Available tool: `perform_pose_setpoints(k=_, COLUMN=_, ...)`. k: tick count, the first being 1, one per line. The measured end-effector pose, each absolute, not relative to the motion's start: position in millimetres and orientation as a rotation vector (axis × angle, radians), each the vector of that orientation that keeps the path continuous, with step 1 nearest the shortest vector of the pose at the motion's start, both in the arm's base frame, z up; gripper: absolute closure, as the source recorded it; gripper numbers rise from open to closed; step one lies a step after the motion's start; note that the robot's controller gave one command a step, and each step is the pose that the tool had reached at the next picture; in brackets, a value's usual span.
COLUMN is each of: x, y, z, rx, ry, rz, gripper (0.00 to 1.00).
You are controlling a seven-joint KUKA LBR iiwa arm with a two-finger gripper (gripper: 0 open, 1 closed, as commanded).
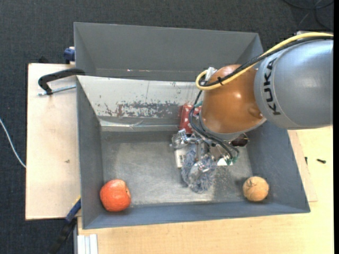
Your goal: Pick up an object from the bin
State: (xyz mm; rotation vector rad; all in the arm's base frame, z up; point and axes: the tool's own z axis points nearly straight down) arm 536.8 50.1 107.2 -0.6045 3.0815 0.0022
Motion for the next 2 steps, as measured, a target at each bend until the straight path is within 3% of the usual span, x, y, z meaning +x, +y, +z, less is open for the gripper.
perform_pose_setpoints(k=1, x=529.7, y=-10.7, z=87.3, rx=-0.840, ry=3.027, rz=0.003, gripper=1.00)
perform_pose_setpoints(k=2, x=529.7, y=-10.7, z=87.3, rx=-0.840, ry=3.027, rz=0.003, gripper=1.00)
